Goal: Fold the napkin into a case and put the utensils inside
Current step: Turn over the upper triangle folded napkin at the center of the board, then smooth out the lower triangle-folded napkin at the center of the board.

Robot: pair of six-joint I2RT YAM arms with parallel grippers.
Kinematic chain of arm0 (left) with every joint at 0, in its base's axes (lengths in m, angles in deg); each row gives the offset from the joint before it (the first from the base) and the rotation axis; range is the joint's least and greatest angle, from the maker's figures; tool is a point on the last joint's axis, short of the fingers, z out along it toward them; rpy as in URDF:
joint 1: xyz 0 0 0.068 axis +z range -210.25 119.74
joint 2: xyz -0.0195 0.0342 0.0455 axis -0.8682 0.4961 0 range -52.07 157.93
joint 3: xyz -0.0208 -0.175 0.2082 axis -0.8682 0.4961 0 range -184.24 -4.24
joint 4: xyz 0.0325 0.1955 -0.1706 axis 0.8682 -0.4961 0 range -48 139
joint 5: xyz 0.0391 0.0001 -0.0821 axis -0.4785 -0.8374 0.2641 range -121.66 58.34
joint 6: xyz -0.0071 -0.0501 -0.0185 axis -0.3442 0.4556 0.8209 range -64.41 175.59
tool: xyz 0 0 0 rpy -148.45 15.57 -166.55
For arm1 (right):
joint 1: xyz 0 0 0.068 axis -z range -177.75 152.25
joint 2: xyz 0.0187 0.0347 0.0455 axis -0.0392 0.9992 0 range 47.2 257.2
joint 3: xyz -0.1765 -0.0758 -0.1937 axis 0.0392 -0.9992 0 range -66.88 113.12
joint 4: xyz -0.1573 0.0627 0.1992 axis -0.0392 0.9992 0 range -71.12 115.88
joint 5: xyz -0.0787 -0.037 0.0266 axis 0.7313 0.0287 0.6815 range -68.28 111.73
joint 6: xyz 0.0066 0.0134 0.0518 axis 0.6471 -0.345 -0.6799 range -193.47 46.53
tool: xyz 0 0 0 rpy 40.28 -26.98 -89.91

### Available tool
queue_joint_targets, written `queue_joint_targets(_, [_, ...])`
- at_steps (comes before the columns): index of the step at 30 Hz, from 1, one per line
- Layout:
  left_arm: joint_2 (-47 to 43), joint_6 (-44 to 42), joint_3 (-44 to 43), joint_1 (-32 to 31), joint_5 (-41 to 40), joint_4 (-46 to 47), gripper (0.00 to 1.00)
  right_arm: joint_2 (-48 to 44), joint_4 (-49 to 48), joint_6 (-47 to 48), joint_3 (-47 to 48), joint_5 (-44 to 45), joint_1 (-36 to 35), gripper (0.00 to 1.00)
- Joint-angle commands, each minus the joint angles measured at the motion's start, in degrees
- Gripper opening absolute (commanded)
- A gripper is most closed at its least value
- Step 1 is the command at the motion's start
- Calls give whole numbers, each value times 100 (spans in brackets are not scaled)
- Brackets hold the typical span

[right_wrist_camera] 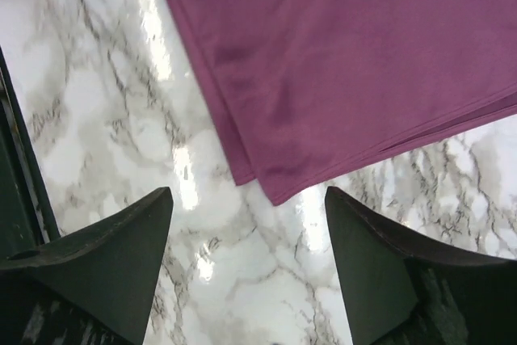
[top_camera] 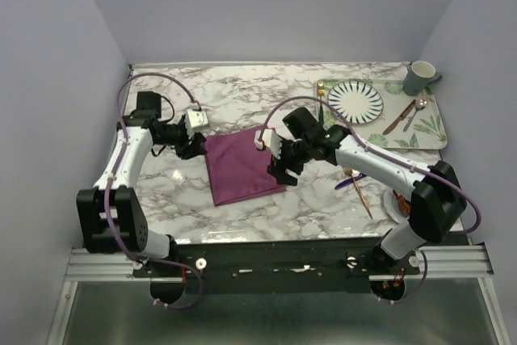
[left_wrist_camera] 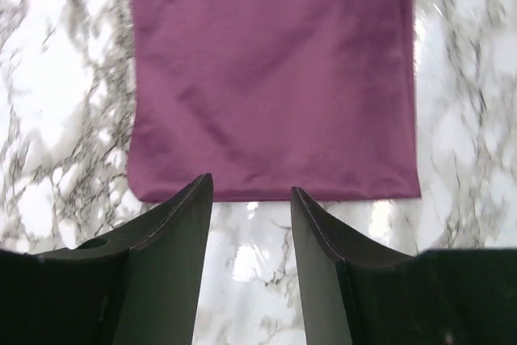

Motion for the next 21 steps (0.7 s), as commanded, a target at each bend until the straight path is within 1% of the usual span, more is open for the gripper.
queue_joint_targets(1, [998,3390,-665,311,249,1249,54,787,586,-1120,989,-662,313,76])
queue_joint_targets(2, [1305,4055,-770,320,126,1425,53,1058,586,-1262,1113,-662,340,70])
queue_joint_targets(5, [1754,4701,-1122,312,-129,1698,51,1394,612,-1702,1455,-627,471,63])
queue_joint_targets(8, [2019,4984,-1299,294,-174,1708,47,1746,788,-2080,1685,-592,621,61])
queue_joint_targets(10, [2160,4854,-1299,250,-217,1506,47,1895,981,-2351,1703,-899,849,61])
queue_joint_targets(11, [2143,4714,-1255,146,-374,1427,47,1896,1016,-2449,1668,-1013,928,62])
queue_joint_targets(12, [2082,4364,-1168,75,-506,1322,48,1878,1008,-2546,1520,-1153,1077,62])
queue_joint_targets(14, [1898,4028,-834,-83,-892,1303,50,1817,982,-2810,1361,-1242,1227,62])
queue_joint_targets(15, [1836,3914,-729,-284,-1007,1312,50,1790,955,-2889,1221,-1286,1349,62])
queue_joint_targets(18, [1643,3544,-394,-566,-1429,1312,51,1755,850,-3152,1062,-1199,1499,61])
queue_joint_targets(20, [1493,3254,-157,-777,-1570,1330,51,1790,832,-3311,974,-1225,1552,61])
queue_joint_targets(21, [1275,3166,-52,-900,-1684,1382,52,1781,841,-3346,930,-1268,1596,61])
